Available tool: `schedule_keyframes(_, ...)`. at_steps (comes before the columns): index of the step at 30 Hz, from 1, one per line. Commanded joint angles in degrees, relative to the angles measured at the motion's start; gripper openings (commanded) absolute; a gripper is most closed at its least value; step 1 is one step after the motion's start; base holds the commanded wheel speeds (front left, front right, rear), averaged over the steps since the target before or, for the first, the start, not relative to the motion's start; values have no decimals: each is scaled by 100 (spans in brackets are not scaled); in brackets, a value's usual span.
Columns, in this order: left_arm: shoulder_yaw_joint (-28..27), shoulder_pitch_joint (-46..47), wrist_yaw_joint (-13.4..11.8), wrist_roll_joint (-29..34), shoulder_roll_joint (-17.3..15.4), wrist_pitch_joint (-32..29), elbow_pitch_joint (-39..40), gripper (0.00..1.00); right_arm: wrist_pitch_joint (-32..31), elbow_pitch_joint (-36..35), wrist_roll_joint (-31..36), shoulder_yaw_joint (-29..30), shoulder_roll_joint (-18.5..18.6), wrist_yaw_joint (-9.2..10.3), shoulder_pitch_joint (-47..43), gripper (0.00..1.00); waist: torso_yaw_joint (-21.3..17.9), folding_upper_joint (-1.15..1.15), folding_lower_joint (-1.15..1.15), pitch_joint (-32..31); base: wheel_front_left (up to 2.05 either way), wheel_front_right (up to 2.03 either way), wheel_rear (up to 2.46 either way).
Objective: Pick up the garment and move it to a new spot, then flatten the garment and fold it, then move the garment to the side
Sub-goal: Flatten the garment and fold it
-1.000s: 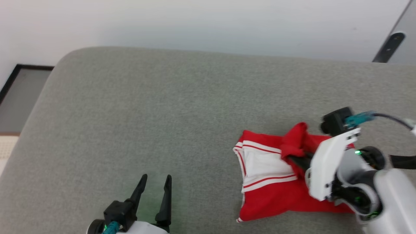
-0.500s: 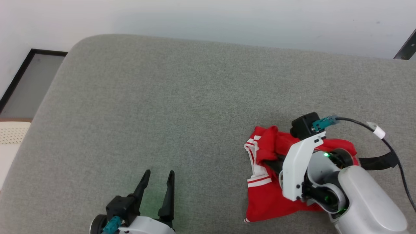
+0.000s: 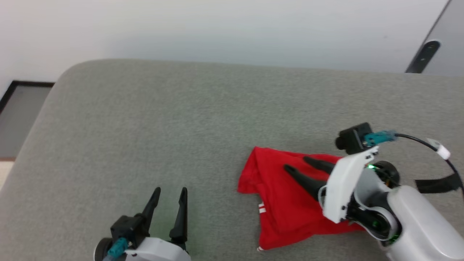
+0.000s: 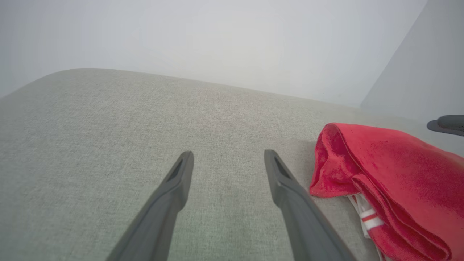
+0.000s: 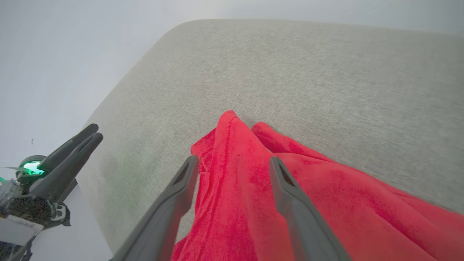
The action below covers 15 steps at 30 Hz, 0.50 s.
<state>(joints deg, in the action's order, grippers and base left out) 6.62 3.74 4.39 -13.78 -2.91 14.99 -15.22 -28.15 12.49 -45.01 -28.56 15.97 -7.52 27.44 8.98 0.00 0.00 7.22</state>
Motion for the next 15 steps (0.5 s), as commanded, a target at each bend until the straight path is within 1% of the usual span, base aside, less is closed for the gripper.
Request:
schedule_keyframes(1, -22, 86, 24, 16, -15, 21, -17, 100, 120, -40, -5, -3, 107, 7, -101, 100, -216, 0, 0, -179, 0, 0, 0)
schedule_keyframes(5, -81, 242, 78, 28, -66, 20, -147, 100, 704, -79, 196, 18, 510, 7, -263, 100, -418, 0, 0, -337, 0, 0, 0)
schedule_keyframes(8, -127, 377, 110, 32, -104, 20, -275, 100, 1314, 37, 478, 180, 784, 7, -393, 100, -573, 0, 0, -444, 0, 0, 0)
schedule_keyframes(12, -269, 489, 89, -19, -172, 20, -487, 100, 2131, 349, 815, 487, 879, 7, -630, 100, -767, 0, 0, -598, 0, 0, 0)
schedule_keyframes(15, -389, 530, 40, 0, -227, 20, -589, 100, 2593, 590, 1071, 671, 889, 7, -805, 100, -890, 0, 0, -693, 0, 0, 0)
